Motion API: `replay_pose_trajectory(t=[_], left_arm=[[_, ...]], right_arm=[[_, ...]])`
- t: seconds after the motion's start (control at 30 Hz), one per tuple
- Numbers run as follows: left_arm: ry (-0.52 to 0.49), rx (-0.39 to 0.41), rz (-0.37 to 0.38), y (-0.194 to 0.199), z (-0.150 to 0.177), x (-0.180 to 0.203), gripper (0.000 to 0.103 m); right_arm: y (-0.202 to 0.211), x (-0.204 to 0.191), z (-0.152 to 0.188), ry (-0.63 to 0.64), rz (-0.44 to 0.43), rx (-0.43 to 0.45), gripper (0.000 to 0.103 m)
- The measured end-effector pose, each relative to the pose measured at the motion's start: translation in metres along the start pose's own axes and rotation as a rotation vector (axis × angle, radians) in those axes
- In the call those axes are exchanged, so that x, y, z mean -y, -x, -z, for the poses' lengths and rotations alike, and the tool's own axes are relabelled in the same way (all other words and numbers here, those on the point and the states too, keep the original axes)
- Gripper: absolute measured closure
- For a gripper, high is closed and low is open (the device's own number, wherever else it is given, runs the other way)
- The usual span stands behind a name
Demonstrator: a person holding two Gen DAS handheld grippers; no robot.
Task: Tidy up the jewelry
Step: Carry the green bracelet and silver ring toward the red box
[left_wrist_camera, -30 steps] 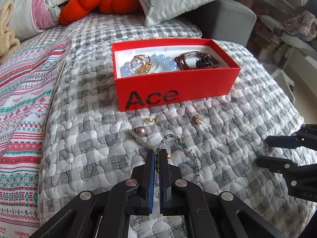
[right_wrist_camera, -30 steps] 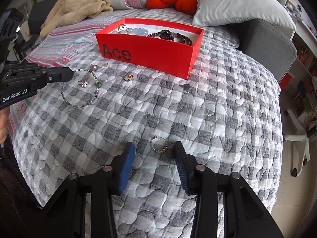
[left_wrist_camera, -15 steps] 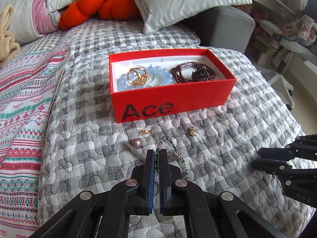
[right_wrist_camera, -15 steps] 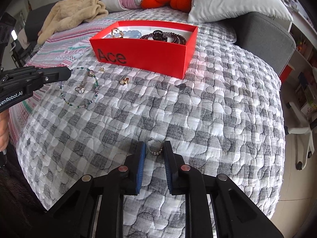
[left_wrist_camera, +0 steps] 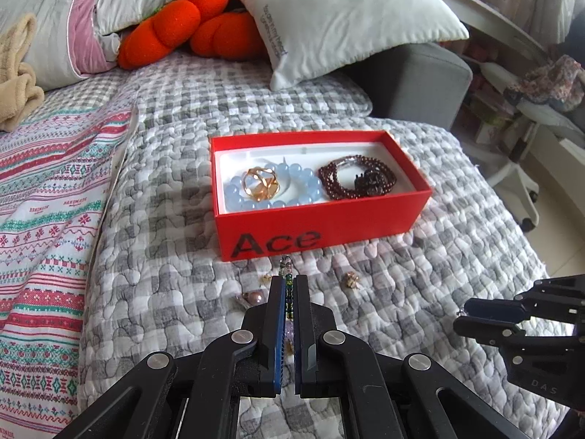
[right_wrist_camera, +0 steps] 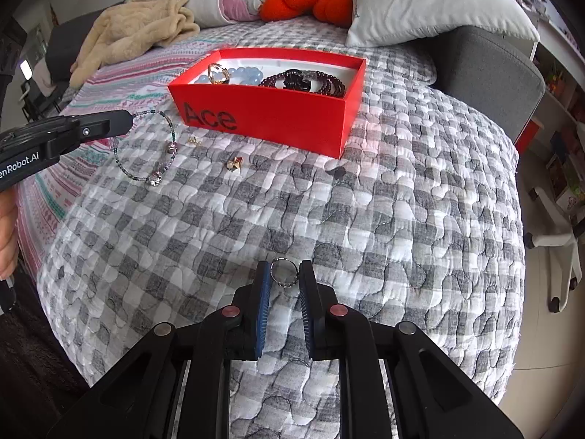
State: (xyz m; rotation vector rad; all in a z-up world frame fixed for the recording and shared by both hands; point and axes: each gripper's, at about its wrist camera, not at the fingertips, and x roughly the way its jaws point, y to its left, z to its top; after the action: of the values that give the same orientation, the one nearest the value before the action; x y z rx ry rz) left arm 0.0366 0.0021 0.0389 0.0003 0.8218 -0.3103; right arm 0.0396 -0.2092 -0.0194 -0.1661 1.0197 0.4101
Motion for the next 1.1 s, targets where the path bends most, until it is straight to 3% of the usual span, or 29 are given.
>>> replay_pose_trajectory(t=[0.4, 0.9, 1.1], left_arm=[[0.089, 0.069, 0.057, 0.004, -0.032, 0.002, 0.103], [0.255, 0.150, 0.177, -0.027, -0.065, -0.012, 0.103], [0.321, 0.107, 0.120, -0.050, -0.065, -0.034, 0.103]], right_arm=[[0.015, 0.005, -0.037, -0.047, -0.003, 0.093, 0.086], [0.011, 0.018, -0.080, -0.166, -0.058, 0.178, 0.086], [0.005, 0.023, -0.087, -0.184, -0.059, 0.191, 0.086]])
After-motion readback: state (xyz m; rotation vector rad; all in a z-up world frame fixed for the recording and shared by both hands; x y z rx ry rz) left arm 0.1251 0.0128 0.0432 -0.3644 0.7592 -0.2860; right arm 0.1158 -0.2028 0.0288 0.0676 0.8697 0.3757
